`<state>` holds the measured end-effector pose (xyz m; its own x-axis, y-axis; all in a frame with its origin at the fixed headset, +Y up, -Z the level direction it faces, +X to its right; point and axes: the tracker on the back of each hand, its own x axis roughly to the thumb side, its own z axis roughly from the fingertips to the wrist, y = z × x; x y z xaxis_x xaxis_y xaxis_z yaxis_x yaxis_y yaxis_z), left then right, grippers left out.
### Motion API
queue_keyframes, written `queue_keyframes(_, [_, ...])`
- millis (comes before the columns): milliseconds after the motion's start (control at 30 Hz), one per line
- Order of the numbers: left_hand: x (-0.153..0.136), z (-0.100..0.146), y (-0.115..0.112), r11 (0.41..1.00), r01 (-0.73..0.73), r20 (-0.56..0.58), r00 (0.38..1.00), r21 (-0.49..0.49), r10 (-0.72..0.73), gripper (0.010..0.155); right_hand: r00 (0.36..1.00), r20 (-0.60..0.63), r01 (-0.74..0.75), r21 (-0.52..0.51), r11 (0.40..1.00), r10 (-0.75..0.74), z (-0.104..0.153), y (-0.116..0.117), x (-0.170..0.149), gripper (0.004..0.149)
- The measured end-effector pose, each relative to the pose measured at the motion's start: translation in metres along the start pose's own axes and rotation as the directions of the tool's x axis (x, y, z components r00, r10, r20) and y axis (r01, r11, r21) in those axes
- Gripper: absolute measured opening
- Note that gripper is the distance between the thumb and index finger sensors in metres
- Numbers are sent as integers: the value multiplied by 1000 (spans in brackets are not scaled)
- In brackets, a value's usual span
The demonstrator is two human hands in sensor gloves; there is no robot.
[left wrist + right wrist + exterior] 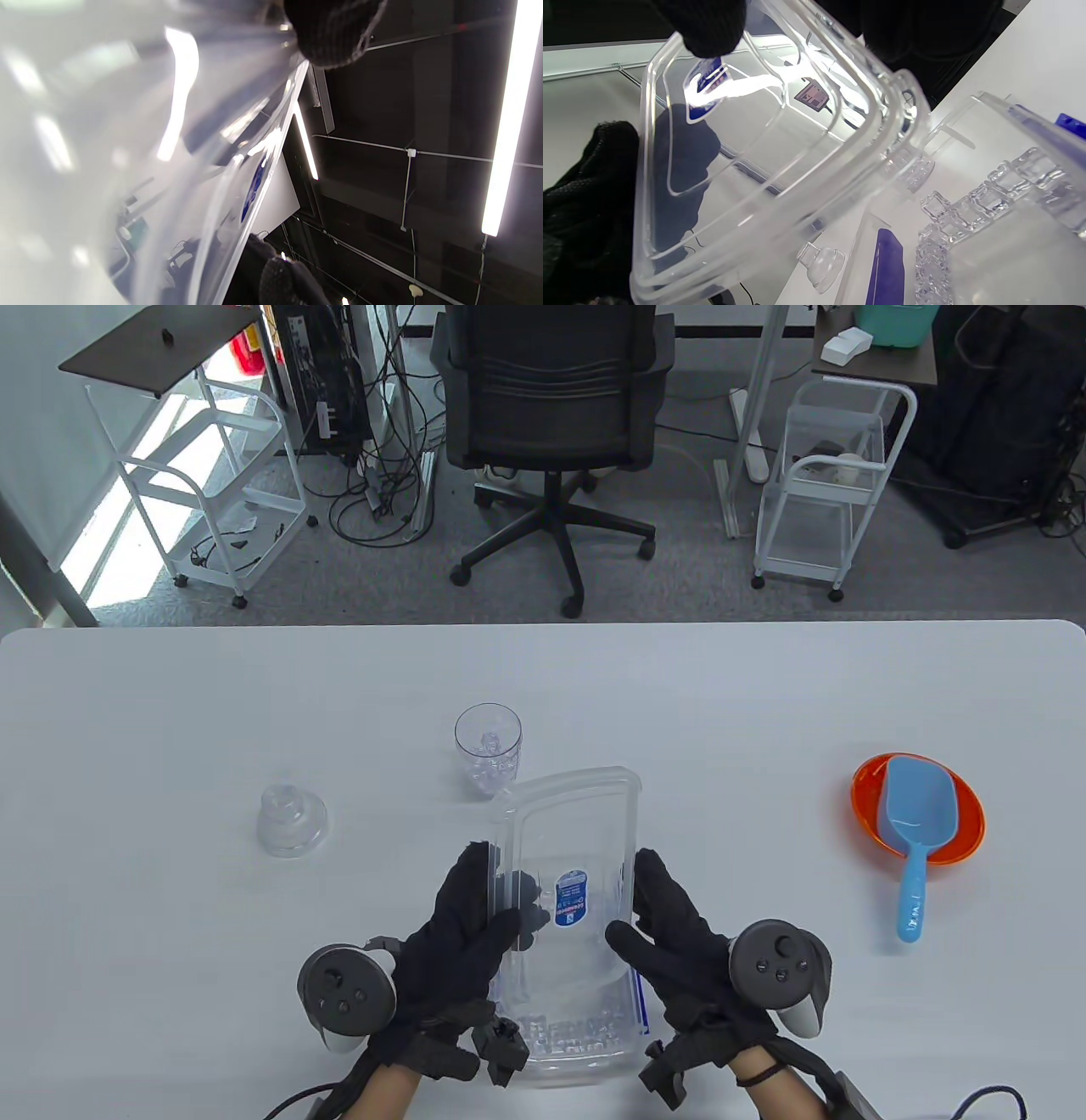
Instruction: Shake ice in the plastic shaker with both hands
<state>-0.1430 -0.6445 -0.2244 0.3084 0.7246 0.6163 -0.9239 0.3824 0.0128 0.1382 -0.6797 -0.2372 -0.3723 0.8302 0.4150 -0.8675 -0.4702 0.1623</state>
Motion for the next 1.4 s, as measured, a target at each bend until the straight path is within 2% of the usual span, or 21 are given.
queue_keyframes(100, [-1, -1, -1, 996, 86, -8, 996, -27, -87, 67, 1000, -18, 12, -2, 1000, -12, 0, -1, -3, 76])
queue_keyframes(200, [-6, -1, -1, 976, 204, -79, 975, -78, -210, 68, 999, -40, -10, 9, 1000, 10, 1, 0, -3, 76])
queue_keyframes(333, [-17, -3, 0, 909, 342, -138, 915, -237, -380, 78, 993, -92, -72, -29, 997, 69, 3, 0, 0, 70])
queue_keyframes(400, [-25, -3, -2, 896, 309, -183, 907, -319, -379, 81, 982, -147, -117, -6, 993, 114, 4, -1, 0, 68])
queue_keyframes(533, [-43, -2, -10, 893, 151, -283, 914, -424, -289, 81, 961, -232, -136, 84, 987, 152, 2, 2, -7, 69])
queue_keyframes(600, [-51, -1, -13, 877, 152, -304, 899, -456, -314, 82, 948, -273, -130, 138, 982, 164, 1, 4, -11, 70])
queue_keyframes(767, [-63, 1, -20, 834, 143, -338, 867, -533, -365, 82, 924, -298, -187, 195, 963, 240, 0, 10, -13, 71])
queue_keyframes(867, [-68, 4, -24, 787, 118, -352, 847, -606, -398, 83, 903, -321, -218, 236, 947, 287, 0, 14, -13, 72])
queue_keyframes(1000, [-76, 7, -33, 710, 147, -337, 802, -689, -493, 80, 853, -318, -303, 345, 889, 414, -2, 24, -18, 70])
queue_keyframes(1033, [-77, 8, -34, 697, 145, -333, 798, -703, -502, 81, 847, -318, -306, 364, 880, 426, -2, 25, -20, 70])
queue_keyframes(1133, [-79, 9, -33, 722, 106, -367, 806, -684, -465, 81, 846, -319, -286, 405, 869, 427, -2, 27, -22, 73])
queue_keyframes(1267, [-78, 9, -32, 714, 81, -368, 814, -696, -450, 82, 849, -314, -259, 453, 853, 425, -3, 25, -22, 76])
queue_keyframes(1400, [-73, 7, -32, 674, 119, -324, 807, -729, -494, 82, 856, -319, -226, 477, 849, 407, -3, 25, -23, 82])
